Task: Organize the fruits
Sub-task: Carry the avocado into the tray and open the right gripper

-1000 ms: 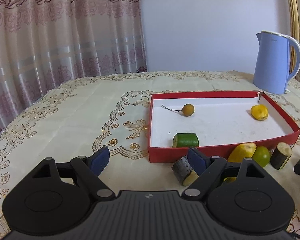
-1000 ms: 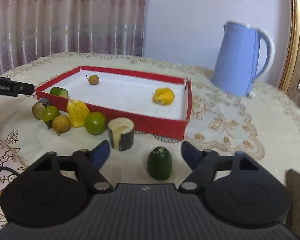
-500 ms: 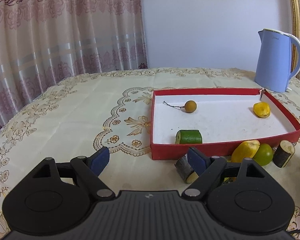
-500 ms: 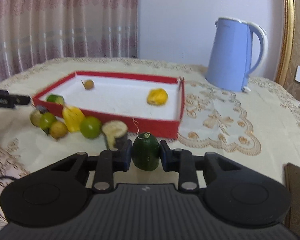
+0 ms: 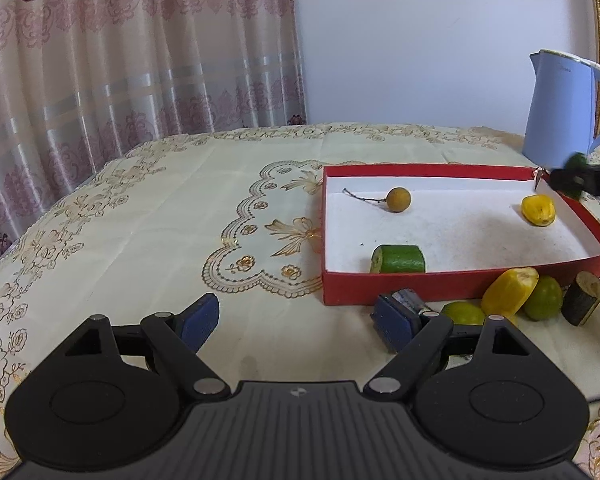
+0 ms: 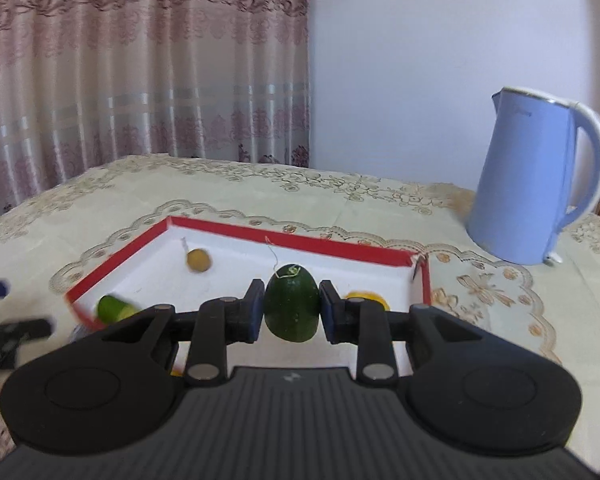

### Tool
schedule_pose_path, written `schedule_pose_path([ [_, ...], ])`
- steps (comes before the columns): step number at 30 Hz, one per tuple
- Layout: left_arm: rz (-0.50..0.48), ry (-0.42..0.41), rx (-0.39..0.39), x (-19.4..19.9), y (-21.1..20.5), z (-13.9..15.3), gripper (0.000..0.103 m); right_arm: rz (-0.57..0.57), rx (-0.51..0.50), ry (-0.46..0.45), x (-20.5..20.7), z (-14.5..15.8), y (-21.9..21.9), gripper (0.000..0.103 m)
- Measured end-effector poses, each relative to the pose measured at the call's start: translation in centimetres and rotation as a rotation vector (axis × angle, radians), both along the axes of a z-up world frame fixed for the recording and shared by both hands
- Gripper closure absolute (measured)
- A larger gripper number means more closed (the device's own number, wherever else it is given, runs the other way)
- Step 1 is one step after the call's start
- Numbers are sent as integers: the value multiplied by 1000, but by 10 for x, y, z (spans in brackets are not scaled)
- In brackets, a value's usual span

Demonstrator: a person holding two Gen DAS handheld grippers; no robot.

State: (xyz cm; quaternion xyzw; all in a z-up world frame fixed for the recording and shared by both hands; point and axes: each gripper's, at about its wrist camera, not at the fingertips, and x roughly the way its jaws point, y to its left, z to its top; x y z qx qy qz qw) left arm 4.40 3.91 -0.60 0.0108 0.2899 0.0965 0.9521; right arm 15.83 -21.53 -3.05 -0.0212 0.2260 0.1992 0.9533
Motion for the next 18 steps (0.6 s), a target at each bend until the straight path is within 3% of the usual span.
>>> schedule_pose_path([
  [10,-67,-18,3,-18,4,0,18,-77,-34,145,67,-37,11,75],
  [14,-94,-21,-3,-19,1,-1,18,-80,-15,118,52,-36,4,63],
  [18,-144,-34,-15,-22,-4,-2,18,-100,-8,29,7,-25,-12,62],
])
